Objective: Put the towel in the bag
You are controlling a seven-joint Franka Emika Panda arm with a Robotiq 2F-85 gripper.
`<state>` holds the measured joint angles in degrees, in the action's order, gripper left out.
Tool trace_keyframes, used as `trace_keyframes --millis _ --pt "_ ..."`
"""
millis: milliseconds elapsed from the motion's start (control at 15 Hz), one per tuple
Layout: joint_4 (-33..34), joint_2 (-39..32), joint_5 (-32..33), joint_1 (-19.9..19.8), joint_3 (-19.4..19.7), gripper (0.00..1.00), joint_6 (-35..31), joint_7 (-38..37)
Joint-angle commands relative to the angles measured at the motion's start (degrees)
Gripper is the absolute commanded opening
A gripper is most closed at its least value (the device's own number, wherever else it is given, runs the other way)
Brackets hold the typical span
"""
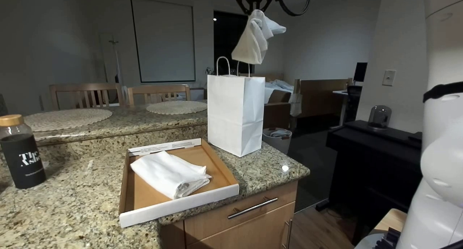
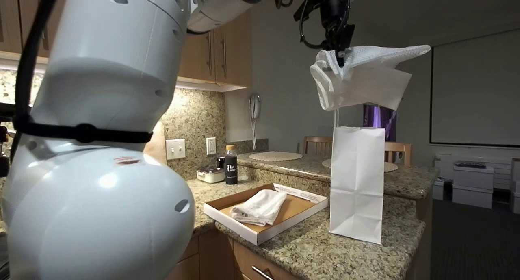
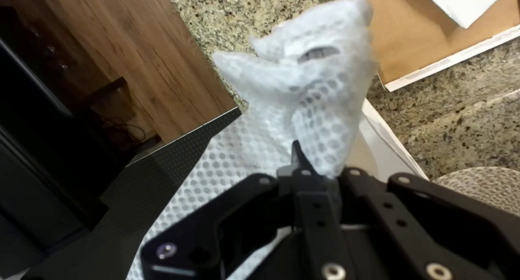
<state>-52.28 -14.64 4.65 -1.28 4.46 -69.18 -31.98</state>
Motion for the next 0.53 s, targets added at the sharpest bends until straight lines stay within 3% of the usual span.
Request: trace_keyframes --millis 0,267,467 --pt "4.42 -3.01 8.78 3.51 0.15 0.07 6.31 0.45" --pt "7.19 -5.83 18.48 7.31 0.35 0.07 12.50 2.40" --pt "10.82 -7.29 21.79 8.50 0.62 0.07 13.72 2.41"
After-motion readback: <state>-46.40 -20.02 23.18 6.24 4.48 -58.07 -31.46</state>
